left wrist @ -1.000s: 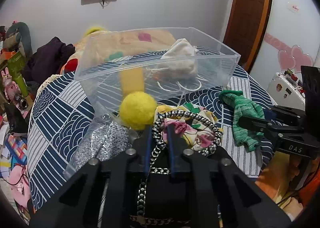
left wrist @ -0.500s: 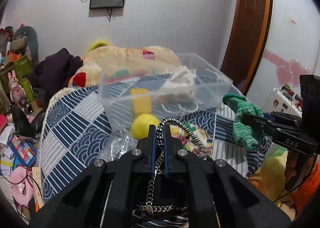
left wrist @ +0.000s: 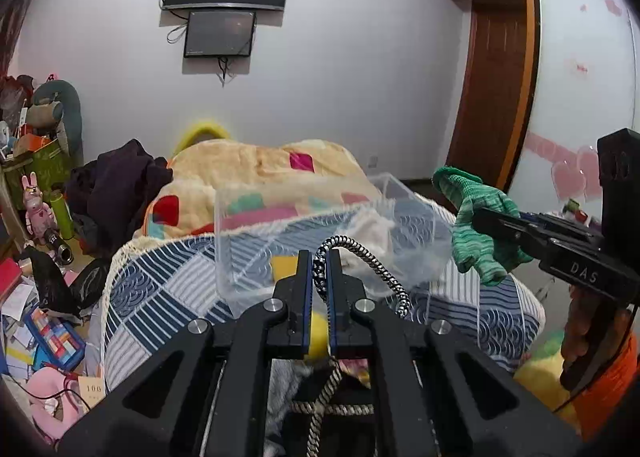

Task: Organize soft objects
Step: 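Lower the green sock into the box with the right tool while the left tool releases the chain strap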

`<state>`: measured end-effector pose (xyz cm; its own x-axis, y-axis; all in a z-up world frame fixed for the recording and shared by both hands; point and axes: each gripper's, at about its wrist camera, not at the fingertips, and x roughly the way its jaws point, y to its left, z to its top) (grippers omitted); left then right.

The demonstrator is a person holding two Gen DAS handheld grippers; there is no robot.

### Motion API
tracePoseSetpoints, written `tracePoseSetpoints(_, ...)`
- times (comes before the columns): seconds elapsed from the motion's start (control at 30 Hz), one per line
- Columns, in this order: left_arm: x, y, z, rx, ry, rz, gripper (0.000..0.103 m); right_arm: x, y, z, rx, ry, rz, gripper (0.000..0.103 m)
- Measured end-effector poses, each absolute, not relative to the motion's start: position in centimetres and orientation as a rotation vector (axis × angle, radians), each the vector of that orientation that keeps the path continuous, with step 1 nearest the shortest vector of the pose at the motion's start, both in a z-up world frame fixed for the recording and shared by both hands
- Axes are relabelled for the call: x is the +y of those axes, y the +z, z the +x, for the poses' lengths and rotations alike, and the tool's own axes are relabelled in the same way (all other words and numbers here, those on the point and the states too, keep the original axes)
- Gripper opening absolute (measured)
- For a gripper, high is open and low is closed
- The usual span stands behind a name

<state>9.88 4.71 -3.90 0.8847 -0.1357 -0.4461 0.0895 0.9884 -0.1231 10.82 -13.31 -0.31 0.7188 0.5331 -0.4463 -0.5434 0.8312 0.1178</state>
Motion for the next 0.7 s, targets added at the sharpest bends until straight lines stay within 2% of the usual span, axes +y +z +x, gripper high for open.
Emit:
tracePoseSetpoints(0.33,6.5,-3.9,14.1,0.463,-0.033,-0.102,0.005,-9.8,0.3,14.4,0.479,0.609,-0.05,0.02)
tracePoseSetpoints(0.7,7.8,-8.0,17.8,0.579,0.007,-0.121,0.005,-5.6,-3.6,18.0,0.616,0.62,-0.131,0.02)
